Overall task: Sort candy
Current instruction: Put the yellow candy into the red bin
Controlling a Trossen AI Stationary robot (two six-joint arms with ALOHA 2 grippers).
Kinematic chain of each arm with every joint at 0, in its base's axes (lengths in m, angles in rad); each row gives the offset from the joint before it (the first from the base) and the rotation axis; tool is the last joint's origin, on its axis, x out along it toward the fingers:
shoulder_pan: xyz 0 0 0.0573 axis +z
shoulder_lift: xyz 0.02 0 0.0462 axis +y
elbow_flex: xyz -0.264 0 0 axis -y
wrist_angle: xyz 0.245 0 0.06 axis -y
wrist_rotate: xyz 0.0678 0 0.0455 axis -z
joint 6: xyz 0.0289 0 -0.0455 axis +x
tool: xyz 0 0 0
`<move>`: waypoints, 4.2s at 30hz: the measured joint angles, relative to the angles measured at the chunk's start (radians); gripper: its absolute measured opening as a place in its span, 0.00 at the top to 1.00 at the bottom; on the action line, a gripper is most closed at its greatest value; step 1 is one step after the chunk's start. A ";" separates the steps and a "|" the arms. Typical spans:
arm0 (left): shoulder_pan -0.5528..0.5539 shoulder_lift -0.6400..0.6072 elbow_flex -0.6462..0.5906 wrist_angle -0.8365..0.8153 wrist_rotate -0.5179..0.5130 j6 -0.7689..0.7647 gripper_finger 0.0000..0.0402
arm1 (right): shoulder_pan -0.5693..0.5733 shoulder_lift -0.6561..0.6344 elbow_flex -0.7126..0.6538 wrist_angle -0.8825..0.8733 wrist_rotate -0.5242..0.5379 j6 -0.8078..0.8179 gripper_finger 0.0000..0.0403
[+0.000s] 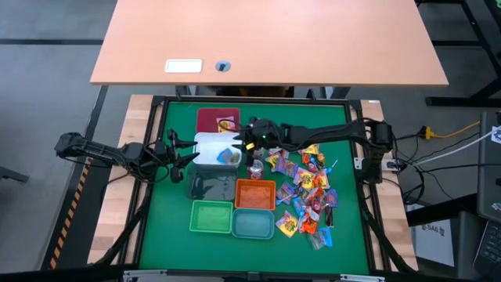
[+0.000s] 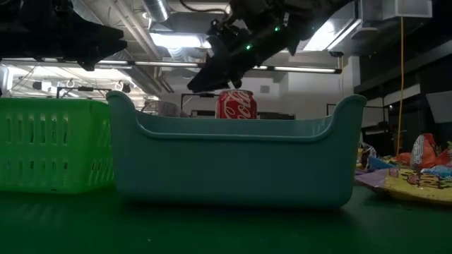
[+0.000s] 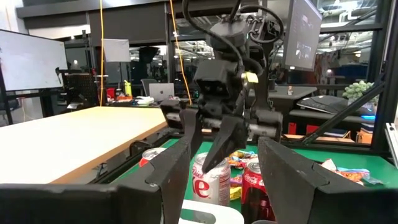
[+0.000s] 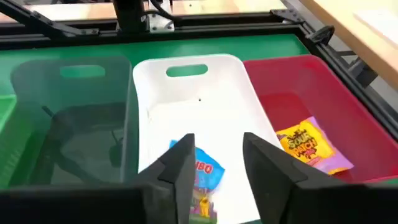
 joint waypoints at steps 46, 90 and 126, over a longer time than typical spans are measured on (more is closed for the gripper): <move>0.161 0.651 0.356 0.104 0.058 -0.082 0.56 | 0.117 -0.461 -0.430 -1.034 0.285 0.184 0.65; 0.167 0.882 0.498 0.105 0.137 -0.080 0.56 | -0.027 -0.460 -0.624 -0.815 0.434 0.156 0.95; 0.220 1.239 0.686 0.493 0.242 0.296 0.56 | -0.027 -0.460 -0.025 -0.740 -0.031 -0.030 0.99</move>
